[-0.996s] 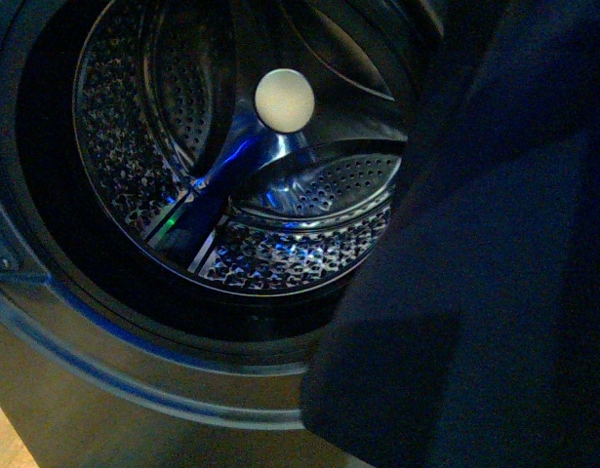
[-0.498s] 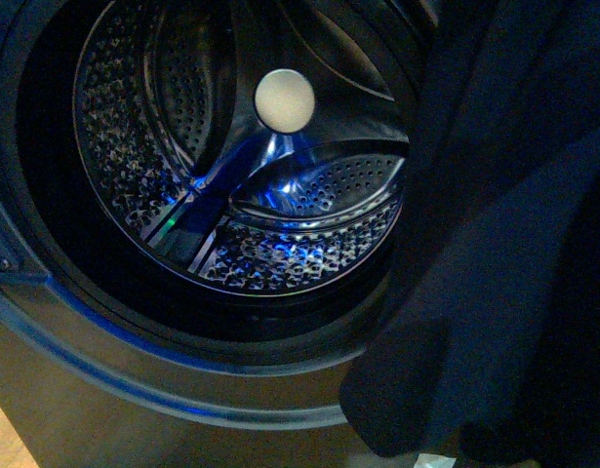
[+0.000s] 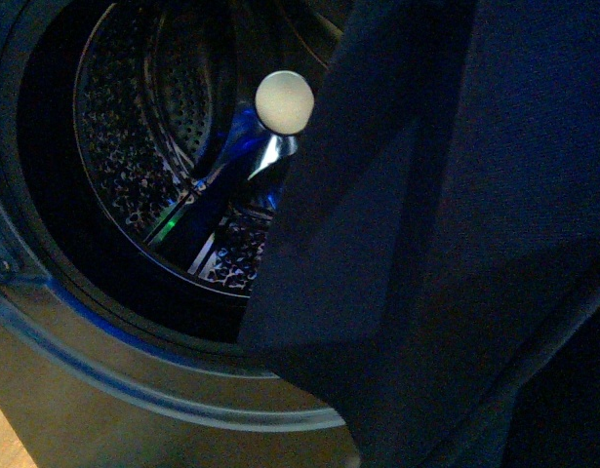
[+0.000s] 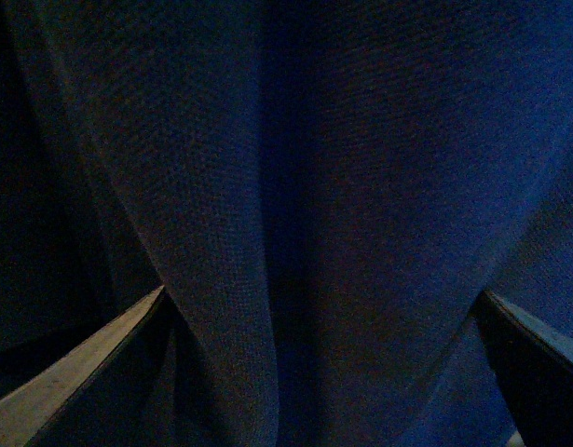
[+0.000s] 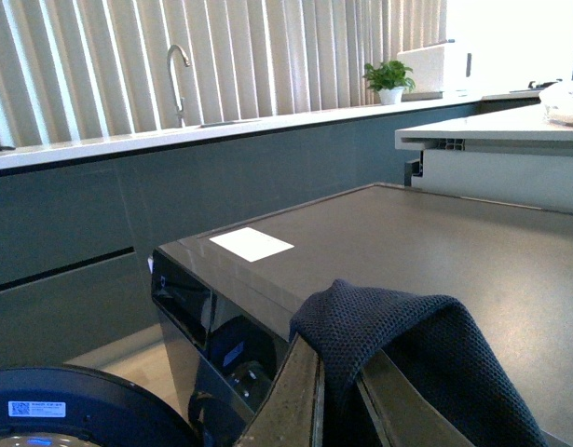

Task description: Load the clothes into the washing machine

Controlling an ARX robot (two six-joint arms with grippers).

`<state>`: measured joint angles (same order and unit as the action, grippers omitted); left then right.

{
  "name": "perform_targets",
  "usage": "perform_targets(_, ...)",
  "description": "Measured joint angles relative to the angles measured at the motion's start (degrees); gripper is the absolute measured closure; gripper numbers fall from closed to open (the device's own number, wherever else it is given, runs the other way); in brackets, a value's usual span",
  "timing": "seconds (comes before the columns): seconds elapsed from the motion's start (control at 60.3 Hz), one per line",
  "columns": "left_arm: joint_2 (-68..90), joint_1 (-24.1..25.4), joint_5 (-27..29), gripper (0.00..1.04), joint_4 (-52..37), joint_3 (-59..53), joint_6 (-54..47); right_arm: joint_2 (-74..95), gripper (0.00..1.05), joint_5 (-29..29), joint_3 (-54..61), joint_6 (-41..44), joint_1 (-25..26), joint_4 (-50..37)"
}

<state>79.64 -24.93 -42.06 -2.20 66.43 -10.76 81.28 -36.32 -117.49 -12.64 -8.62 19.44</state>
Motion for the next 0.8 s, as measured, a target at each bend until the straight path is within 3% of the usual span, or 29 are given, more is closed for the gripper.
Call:
perform_targets(0.431,-0.11,2.40,-1.60,0.07,-0.42,-1.31,-0.63,0.00,1.02,-0.02,0.00,0.00,0.00,0.00)
perform_targets(0.614,0.90,-3.32,-3.98,0.07,-6.05,-1.31,3.28,0.00,1.02,-0.02,0.00,0.00,0.00,0.00)
perform_targets(0.797,3.48,-9.38,-0.37,0.07,-7.72,-0.28,4.90,0.00,1.02,-0.02,0.00,0.00,0.00,0.00)
